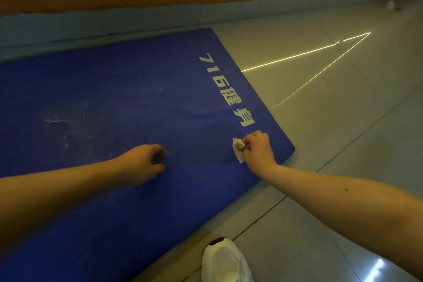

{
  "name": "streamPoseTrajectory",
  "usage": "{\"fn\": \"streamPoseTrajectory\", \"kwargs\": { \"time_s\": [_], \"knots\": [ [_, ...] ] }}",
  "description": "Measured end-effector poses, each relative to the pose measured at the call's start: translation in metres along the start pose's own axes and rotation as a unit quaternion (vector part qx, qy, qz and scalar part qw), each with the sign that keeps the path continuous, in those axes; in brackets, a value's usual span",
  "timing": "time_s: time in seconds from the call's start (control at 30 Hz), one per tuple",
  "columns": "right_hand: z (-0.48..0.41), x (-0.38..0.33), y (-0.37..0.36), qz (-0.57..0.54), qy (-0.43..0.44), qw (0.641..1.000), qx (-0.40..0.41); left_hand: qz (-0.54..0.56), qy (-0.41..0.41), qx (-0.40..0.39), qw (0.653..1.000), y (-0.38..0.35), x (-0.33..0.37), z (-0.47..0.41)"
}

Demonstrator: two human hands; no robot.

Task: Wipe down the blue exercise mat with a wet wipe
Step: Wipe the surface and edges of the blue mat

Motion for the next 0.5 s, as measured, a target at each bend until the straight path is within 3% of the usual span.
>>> {"fn": "streamPoseTrajectory", "kwargs": {
  "time_s": [0.13, 0.3, 0.4, 0.5],
  "knots": [
    [0.013, -0.024, -0.022, -0.006, 0.078, 0.997, 0.014, -0.070, 0.007, -0.005, 0.997, -0.003, 0.006, 0.002],
    [0.032, -0.042, -0.028, -0.023, 0.082, 0.993, 0.086, -0.150, 0.009, -0.020, 0.988, -0.012, 0.005, 0.007],
    [0.073, -0.071, -0.051, -0.082, 0.176, 0.981, 0.011, -0.182, 0.000, -0.030, 0.983, -0.020, 0.006, 0.010],
    [0.088, -0.073, -0.056, -0.073, 0.259, 0.962, -0.044, -0.213, -0.032, -0.030, 0.976, -0.026, 0.005, 0.012]
  ]
}}
Point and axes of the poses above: each hand's wrist, its own z-axis away from the middle knuckle, its own y-axis out of the back of the hand, x = y × z, the point moved 5 cm from there along -z, towards the middle knuckle, and after that the axes turned 13 degrees about z, right-handed, at the moved point
